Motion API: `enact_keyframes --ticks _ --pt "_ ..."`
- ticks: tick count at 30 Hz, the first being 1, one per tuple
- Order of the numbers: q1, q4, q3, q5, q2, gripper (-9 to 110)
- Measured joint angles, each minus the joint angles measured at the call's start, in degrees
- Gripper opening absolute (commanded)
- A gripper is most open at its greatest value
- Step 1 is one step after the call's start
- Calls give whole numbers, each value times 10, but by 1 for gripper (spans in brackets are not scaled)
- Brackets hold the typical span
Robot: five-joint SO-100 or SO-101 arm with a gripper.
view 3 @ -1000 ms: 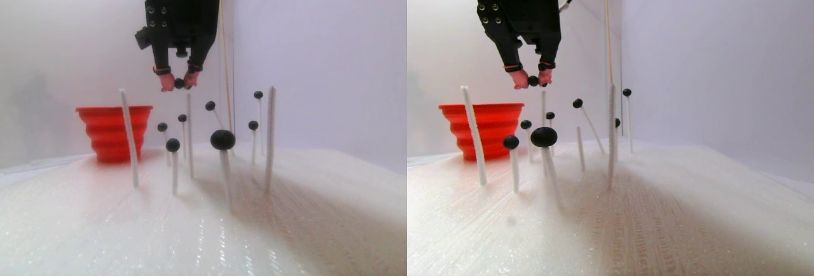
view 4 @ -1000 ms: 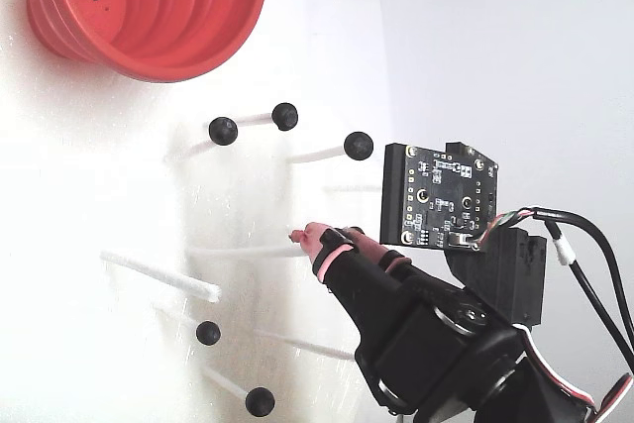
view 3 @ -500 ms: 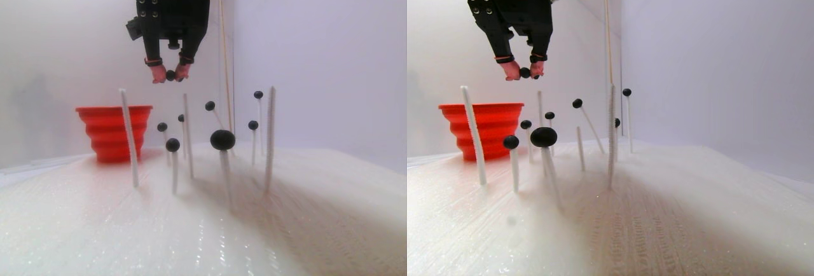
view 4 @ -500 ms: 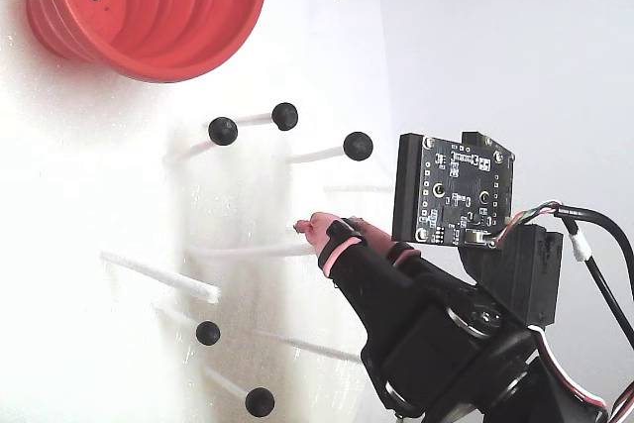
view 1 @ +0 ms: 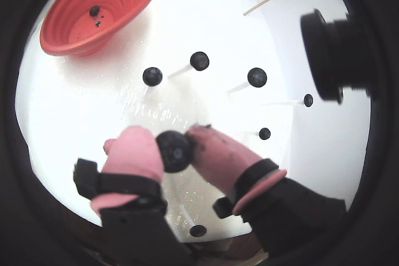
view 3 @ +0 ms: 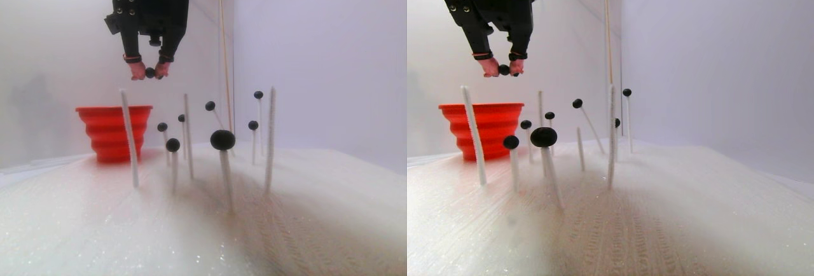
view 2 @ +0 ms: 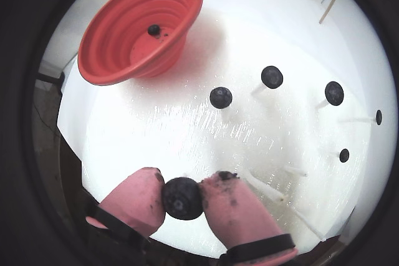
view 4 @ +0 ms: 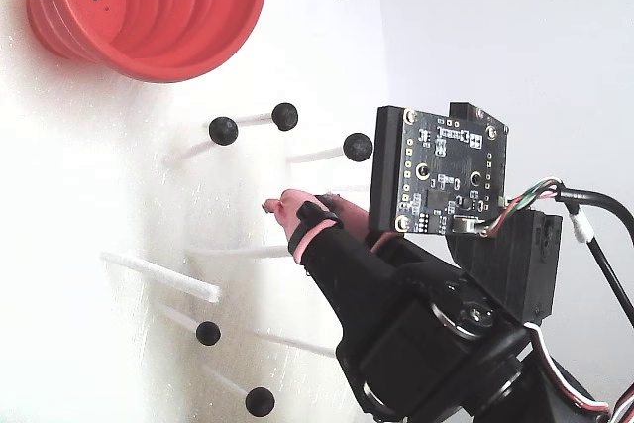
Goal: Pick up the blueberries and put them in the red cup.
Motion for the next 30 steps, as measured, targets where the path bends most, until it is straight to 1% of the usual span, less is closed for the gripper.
enact_keyframes --ticks 17,30 --pt "-53 -83 -72 20 -107 10" --pt "-74 -123 -142 40 -182 10"
